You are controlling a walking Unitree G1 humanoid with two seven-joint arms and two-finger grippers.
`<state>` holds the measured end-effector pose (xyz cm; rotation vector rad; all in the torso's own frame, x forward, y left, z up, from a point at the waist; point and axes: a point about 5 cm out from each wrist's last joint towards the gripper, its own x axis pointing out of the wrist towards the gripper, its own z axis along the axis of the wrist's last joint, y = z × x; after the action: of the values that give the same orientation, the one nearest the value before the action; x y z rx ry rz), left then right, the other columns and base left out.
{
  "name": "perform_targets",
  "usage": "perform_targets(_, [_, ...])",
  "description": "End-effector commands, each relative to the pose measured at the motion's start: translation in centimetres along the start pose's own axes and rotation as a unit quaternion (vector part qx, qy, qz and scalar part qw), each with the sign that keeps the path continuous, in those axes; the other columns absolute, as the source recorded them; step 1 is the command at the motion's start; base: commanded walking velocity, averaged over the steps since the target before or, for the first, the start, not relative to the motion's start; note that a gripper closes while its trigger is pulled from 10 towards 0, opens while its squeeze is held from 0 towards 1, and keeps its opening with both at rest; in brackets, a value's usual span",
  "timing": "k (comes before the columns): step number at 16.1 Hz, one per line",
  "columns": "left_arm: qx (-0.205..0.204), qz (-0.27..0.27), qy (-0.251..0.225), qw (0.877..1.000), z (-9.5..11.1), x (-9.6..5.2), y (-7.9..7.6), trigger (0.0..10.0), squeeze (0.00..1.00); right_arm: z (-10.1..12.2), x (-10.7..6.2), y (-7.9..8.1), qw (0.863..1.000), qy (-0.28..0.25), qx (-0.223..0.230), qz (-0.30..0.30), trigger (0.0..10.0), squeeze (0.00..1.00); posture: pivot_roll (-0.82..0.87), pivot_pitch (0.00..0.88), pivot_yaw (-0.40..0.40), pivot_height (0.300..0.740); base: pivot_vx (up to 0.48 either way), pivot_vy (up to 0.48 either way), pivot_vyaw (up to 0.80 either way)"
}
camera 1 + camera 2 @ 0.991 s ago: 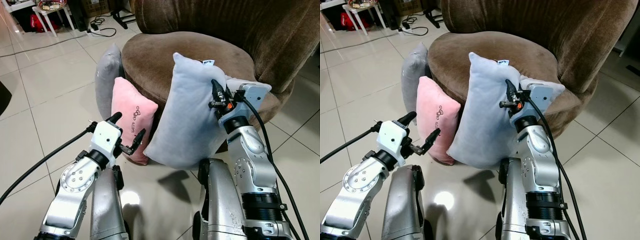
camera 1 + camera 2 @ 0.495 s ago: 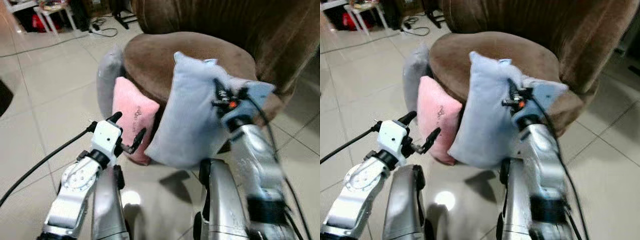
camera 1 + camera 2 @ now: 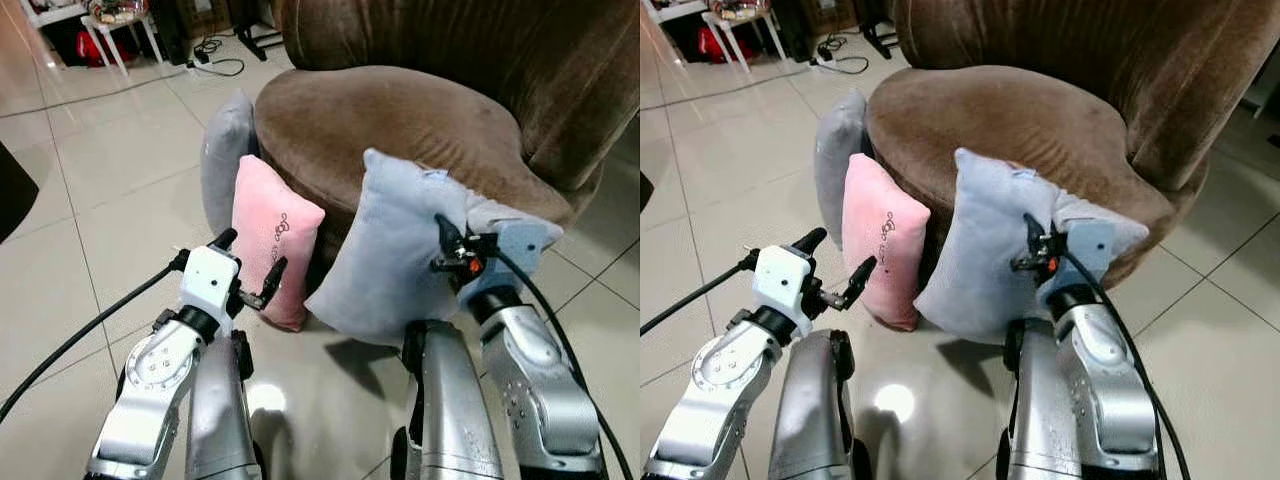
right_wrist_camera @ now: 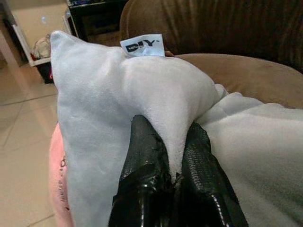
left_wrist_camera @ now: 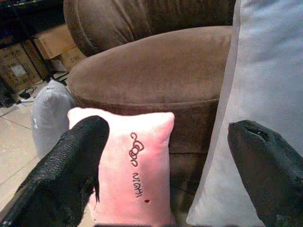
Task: Move the pillow to the sofa from floor
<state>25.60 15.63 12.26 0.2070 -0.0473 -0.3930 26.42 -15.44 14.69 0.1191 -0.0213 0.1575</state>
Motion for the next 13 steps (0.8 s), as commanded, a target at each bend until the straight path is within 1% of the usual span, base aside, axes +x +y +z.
perform_targets(1, [0.007, 0.007, -0.002, 1.000, 0.1, 0.0, 0.2, 10.0, 0.10, 1.1, -0.1, 0.5, 1.000, -0.023, -0.003, 0.006, 10.0, 0.00, -0.12, 0.000, 0.065, 0.430, 0.000, 0.000, 0.00])
perform_targets(5, [0.007, 0.011, -0.004, 1.000, 0.2, 0.1, 0.1, 10.0, 0.10, 1.3, -0.4, 0.8, 1.000, -0.023, -0.001, 0.004, 10.0, 0.00, -0.12, 0.000, 0.063, 0.465, 0.000, 0.000, 0.00])
perform_targets(7, [0.007, 0.011, -0.006, 1.000, 0.2, 0.2, 0.1, 10.0, 0.10, 2.2, -0.3, 0.7, 0.999, -0.041, 0.003, 0.000, 10.0, 0.00, -0.12, 0.000, 0.065, 0.485, 0.000, 0.000, 0.00])
perform_targets(11, [0.007, 0.009, -0.009, 1.000, 0.3, 0.5, -0.1, 10.0, 0.10, 3.3, -0.1, 0.6, 0.998, -0.065, 0.008, -0.005, 10.0, 0.00, -0.12, 0.000, 0.069, 0.520, 0.000, 0.000, 0.00])
perform_targets(13, [0.006, 0.009, -0.009, 1.000, 0.3, 0.6, -0.1, 10.0, 0.10, 3.6, -0.1, 0.4, 0.997, -0.070, -0.011, -0.015, 10.0, 0.00, -0.13, 0.000, 0.071, 0.535, 0.000, 0.000, 0.00])
